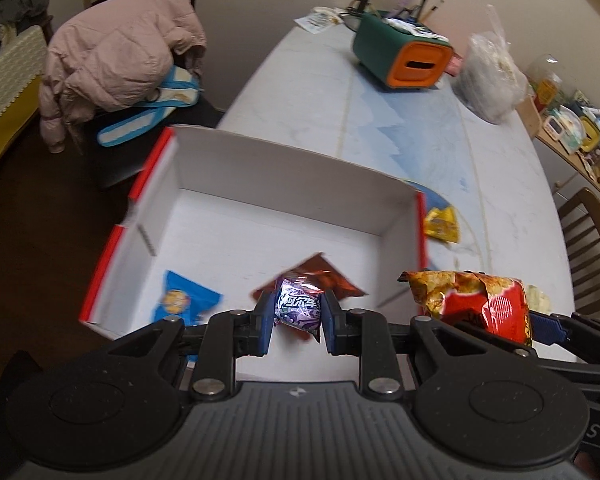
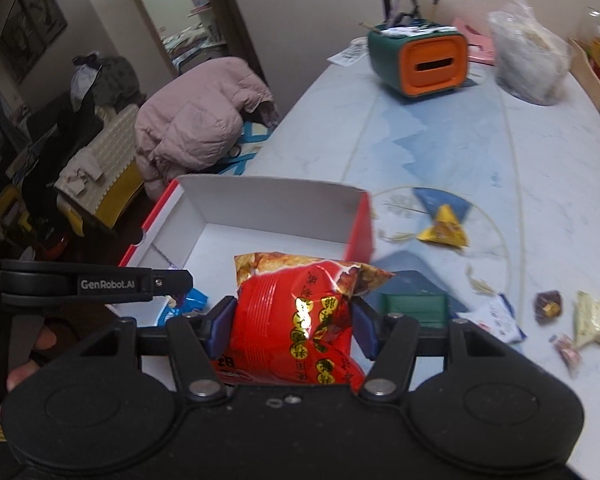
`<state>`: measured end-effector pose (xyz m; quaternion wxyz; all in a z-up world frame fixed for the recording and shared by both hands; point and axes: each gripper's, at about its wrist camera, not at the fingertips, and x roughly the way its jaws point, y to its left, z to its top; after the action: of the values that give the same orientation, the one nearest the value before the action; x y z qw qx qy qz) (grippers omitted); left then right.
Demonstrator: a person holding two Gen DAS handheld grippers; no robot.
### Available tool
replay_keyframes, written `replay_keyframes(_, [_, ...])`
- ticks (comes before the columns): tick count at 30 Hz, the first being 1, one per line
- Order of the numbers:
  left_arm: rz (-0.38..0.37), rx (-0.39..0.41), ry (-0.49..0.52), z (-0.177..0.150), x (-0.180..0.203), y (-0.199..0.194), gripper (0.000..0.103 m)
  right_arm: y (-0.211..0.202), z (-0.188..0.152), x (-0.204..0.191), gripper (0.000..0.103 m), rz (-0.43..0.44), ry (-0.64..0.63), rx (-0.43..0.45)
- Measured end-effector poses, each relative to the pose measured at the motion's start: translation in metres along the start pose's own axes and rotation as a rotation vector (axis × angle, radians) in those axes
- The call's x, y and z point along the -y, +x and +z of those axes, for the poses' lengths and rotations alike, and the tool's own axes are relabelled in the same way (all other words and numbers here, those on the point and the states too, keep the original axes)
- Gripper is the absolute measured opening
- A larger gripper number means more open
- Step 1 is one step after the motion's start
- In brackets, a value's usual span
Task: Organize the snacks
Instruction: 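Carry the purple candy and red chip bag with both tools over the box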
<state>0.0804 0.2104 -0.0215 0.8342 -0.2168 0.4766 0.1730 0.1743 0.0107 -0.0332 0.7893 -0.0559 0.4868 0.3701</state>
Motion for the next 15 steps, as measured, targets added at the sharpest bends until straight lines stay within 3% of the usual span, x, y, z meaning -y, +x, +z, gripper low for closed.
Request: replay_keyframes(15, [0.073,-0.046,-0.015,0.022,-0.072,0.034,0.024,0.091,0.028,-0.049,0.06,-0.087,-0.09,-0.062])
